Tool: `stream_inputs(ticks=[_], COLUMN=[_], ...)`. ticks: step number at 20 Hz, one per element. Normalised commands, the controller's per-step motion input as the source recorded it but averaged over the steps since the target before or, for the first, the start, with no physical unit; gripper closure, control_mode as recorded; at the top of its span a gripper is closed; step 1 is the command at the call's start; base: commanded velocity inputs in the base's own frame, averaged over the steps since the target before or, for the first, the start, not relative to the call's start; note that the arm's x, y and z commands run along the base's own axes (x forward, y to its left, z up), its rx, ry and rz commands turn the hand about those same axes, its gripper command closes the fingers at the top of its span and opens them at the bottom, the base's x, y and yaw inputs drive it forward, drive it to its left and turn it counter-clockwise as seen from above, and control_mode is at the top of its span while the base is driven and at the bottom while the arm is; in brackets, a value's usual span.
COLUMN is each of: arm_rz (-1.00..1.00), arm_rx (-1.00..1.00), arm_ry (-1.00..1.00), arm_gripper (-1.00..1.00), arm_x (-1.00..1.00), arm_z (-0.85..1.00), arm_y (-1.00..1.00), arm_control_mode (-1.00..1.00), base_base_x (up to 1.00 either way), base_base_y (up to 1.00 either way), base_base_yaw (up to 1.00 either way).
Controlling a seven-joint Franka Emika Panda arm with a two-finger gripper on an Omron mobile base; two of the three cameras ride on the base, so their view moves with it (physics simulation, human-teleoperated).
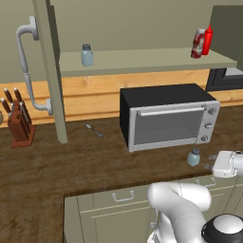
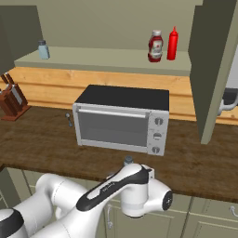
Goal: Put the shaker and condiment bottle from the counter next to their counterparts in the cabinet.
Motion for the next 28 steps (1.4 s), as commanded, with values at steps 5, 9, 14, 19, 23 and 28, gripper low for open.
stream_inputs(ticks=[5, 9, 14, 19, 23, 28], arm_rz=[0.0, 0.0, 0.0, 0.01, 0.0, 0.0], arm_rx=[0.0, 0.0, 0.0, 0.0, 0.0, 0.0], arm_ry=[0.0, 0.0, 0.0, 0.0, 0.0, 0.0], arm_gripper=[-1.0, -1.0, -1.0, -1.0, -1.0, -1.0], arm_x=[0.13, 0.21, 0.21, 0.17, 0.09, 0.11], arm_z=[-0.02, 0.0, -0.01, -0.06, -0.02, -0.01], arm_y=[0.0, 0.0, 0.0, -0.04, -0.04, -0.09], arm_control_mode=[-1.0, -1.0, -1.0, -1.0, -1.0, -1.0], base_base_x=[0.0, 0.0, 0.0, 0.0, 0.0, 0.0], base_base_y=[0.0, 0.0, 0.0, 0.0, 0.0, 0.0], base_base_yaw=[0.0, 0.0, 0.0, 0.0, 0.0, 0.0])
